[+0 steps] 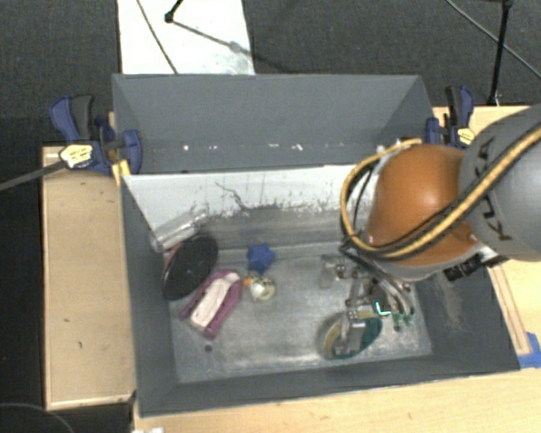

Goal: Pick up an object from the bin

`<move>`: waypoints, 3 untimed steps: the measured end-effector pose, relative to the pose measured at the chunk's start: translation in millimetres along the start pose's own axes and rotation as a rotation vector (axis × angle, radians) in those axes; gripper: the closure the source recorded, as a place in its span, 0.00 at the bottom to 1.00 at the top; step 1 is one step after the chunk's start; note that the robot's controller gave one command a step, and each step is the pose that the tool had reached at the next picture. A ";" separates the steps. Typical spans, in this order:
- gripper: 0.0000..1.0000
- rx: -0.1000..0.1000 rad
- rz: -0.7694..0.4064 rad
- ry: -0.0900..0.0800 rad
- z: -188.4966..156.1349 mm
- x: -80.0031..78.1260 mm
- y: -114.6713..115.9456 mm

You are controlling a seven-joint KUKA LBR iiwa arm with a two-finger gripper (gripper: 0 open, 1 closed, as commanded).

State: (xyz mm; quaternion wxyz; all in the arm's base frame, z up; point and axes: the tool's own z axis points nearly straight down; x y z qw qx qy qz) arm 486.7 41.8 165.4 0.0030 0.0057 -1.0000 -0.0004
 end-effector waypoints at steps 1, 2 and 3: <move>0.00 0.000 -0.004 0.002 98.7 -7.8 -54.8; 1.00 0.000 -0.004 -0.006 94.3 -10.0 -52.8; 1.00 0.001 -0.039 -0.018 -86.7 -37.9 -51.8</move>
Offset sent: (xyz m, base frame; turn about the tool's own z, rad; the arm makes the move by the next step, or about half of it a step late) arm 0.0093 -0.0528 -0.0954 -0.0086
